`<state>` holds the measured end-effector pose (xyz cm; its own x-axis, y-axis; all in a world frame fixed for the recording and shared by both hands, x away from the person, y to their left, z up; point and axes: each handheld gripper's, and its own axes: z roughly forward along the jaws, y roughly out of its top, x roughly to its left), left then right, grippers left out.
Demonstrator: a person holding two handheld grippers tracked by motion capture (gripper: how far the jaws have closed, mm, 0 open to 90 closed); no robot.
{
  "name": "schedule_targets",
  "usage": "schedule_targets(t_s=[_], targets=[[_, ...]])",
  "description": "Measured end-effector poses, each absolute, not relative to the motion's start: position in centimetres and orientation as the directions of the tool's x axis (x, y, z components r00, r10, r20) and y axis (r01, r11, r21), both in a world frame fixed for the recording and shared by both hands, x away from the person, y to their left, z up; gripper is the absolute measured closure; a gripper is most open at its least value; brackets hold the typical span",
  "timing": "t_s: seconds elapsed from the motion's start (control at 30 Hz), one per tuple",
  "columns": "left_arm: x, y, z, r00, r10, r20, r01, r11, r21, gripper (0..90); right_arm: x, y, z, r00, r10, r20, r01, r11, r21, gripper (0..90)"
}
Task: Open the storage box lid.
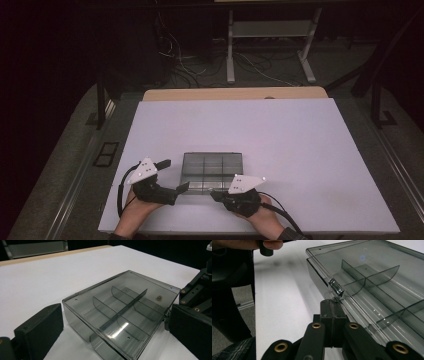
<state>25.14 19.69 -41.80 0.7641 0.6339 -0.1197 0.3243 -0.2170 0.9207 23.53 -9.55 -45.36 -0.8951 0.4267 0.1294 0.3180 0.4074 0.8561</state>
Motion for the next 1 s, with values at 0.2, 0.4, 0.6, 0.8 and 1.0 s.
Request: schedule_targets(t_s=[0.2,0.4,0.6,0.8,1.0], targets=[[24.9,19.7,-41.5,0.772,0.625,-0.115,0.316,-0.221,0.923,0.0,23.6,-9.6,-44.6,-0.896,0.426,0.125,0.308,0.393,0.866,89.4],[24.6,19.7,-41.5,0.778,0.618,-0.112,0.316,-0.230,0.921,0.0,24.0,-9.9,-43.4,-0.896,0.429,0.116,0.295,0.378,0.878,89.4],[24.3,20.3,-41.4,0.786,0.608,-0.115,0.317,-0.237,0.918,4.6,24.1,-10.1,-42.5,-0.898,0.428,0.104,0.280,0.371,0.886,89.4],[24.2,20.4,-41.6,0.799,0.591,-0.109,0.322,-0.267,0.908,21.6,24.3,-10.4,-41.8,-0.897,0.431,0.098,0.273,0.365,0.890,89.4],[24.4,20.5,-41.8,0.794,0.590,-0.143,0.372,-0.287,0.883,46.5,24.4,-10.5,-41.7,-0.897,0.430,0.098,0.271,0.361,0.893,89.4]])
